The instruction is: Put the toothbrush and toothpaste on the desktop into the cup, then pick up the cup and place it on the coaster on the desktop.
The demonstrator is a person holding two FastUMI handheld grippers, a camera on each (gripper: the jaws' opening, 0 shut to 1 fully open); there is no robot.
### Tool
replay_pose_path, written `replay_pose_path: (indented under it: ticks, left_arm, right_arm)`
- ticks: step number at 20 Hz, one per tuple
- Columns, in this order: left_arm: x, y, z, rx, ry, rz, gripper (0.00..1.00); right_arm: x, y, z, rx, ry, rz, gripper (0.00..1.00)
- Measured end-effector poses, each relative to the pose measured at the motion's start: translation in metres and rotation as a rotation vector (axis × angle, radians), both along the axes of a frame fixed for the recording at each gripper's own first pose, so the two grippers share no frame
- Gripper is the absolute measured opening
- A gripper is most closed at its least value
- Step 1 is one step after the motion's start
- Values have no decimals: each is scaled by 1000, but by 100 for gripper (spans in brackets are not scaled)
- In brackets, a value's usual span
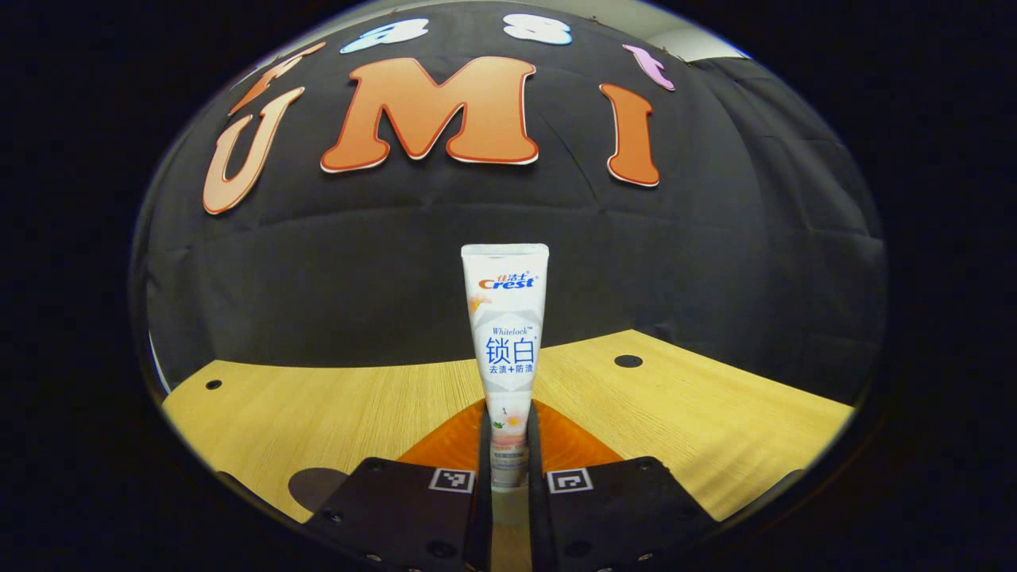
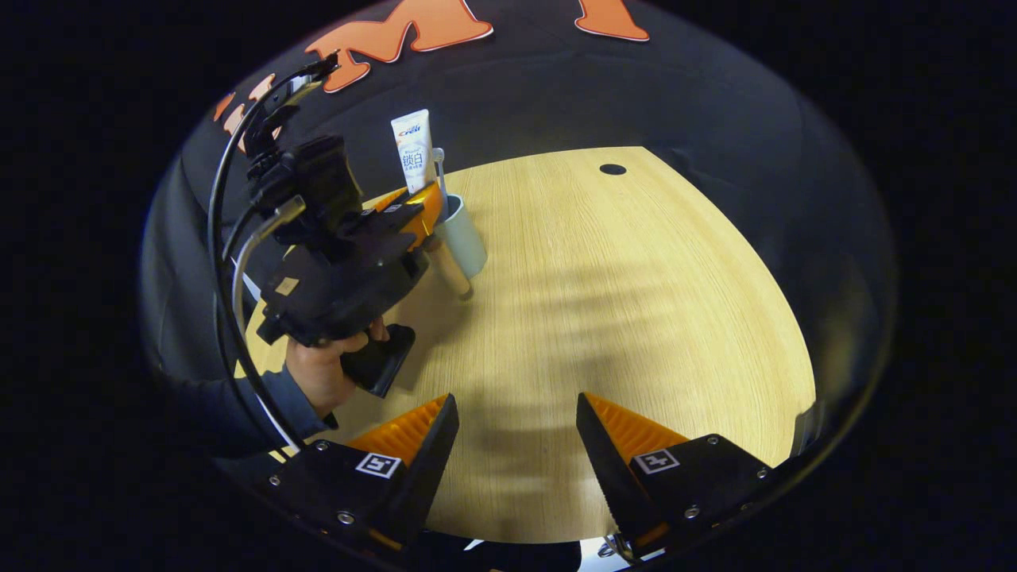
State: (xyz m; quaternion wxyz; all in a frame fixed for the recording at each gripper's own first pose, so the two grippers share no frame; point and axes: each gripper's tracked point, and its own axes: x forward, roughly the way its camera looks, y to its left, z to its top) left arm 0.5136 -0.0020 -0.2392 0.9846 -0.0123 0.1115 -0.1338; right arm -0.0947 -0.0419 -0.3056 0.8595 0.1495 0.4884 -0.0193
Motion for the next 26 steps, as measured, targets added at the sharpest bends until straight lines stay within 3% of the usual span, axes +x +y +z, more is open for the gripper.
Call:
replay_pose_path:
  ticks: [4,10,15,16,19,23,26]
  left_arm:
    - [-6,7,-18,7,52,18,19]
    - [-9,9,-11,17,39,-1,23]
    - [-16,11,9,14,31,-35,38]
    - [-22,12,8,6,47,-53,45]
    - [-33,24,18,0,66,-65,89]
    - [-49,56,45,-11,57,-44,96]
    - [-60,89,67,-14,61,-3,96]
  right_arm:
    - [1,1,2,6,-4,-1,91]
    - [-1,2,3,7,-6,6,91]
    - [1,10,6,15,-26,21,91]
    - [2,12,7,17,-29,23,91]
    - [4,12,8,13,-38,28,91]
    - [10,10,11,4,-50,34,91]
    - [31,12,12,1,-64,49,91]
